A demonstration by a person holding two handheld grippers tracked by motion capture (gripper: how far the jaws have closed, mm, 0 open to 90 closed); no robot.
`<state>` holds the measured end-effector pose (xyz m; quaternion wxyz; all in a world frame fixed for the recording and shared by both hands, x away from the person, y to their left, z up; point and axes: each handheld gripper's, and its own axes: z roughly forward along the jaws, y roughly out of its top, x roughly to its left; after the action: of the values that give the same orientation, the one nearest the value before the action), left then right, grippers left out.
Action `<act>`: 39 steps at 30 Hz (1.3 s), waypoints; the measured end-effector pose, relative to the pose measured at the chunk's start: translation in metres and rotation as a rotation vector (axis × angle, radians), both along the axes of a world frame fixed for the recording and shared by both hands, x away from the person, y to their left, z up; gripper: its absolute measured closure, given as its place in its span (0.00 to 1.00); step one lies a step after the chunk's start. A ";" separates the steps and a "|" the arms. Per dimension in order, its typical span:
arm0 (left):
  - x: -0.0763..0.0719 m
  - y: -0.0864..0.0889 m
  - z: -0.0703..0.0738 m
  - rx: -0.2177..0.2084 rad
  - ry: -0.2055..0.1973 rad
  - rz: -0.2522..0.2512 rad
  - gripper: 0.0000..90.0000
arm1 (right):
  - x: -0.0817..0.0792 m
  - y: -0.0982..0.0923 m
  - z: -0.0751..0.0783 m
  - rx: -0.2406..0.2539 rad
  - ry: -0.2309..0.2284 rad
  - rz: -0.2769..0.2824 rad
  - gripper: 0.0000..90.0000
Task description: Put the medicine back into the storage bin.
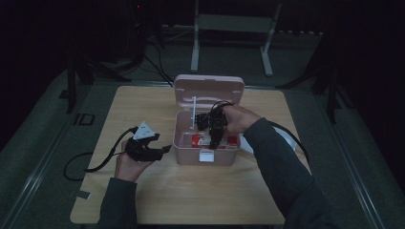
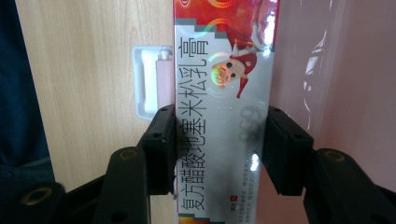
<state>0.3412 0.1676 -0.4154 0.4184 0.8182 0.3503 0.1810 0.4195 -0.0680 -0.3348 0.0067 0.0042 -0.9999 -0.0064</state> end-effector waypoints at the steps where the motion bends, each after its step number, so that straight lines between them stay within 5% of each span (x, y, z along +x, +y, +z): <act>1: 0.000 0.000 0.000 0.001 0.000 0.000 0.38 | 0.000 0.000 0.000 0.003 0.001 -0.002 0.57; 20: 0.000 0.001 0.000 0.000 -0.004 0.001 0.38 | -0.001 -0.004 0.005 0.031 0.017 -0.023 0.53; 39: 0.000 0.000 -0.001 -0.003 -0.001 0.000 0.38 | 0.004 -0.061 0.029 0.074 -0.061 -0.113 0.58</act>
<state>0.3412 0.1674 -0.4161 0.4196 0.8176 0.3504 0.1809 0.4235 -0.1287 -0.3053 -0.0244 -0.0518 -0.9974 -0.0435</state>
